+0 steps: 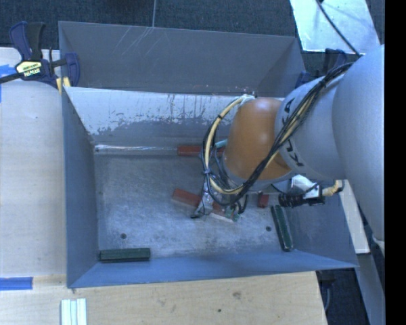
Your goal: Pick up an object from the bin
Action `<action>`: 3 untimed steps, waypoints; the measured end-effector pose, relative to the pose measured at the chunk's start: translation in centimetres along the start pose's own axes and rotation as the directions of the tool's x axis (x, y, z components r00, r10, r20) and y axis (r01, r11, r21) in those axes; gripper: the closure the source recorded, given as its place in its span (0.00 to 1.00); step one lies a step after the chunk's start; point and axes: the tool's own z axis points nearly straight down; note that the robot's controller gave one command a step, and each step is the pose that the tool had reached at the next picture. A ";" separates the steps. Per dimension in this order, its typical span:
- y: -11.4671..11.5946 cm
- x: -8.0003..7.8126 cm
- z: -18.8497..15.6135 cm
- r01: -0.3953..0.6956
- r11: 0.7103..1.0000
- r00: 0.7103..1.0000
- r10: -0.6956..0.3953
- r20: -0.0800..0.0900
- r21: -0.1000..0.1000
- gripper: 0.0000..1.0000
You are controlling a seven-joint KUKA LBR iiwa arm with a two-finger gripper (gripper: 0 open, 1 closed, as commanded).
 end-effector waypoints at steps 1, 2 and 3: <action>0.0 -0.1 -0.2 -0.001 1.000 1.000 0.001 -0.001 0.000 1.00; 0.0 -0.3 -4.8 -0.001 1.000 1.000 0.001 0.001 -0.001 1.00; -0.1 -0.4 -6.0 -0.001 1.000 1.000 0.001 0.000 0.000 1.00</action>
Offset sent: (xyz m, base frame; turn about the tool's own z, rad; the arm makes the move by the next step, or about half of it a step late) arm 0.0000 0.0002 0.0015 0.0000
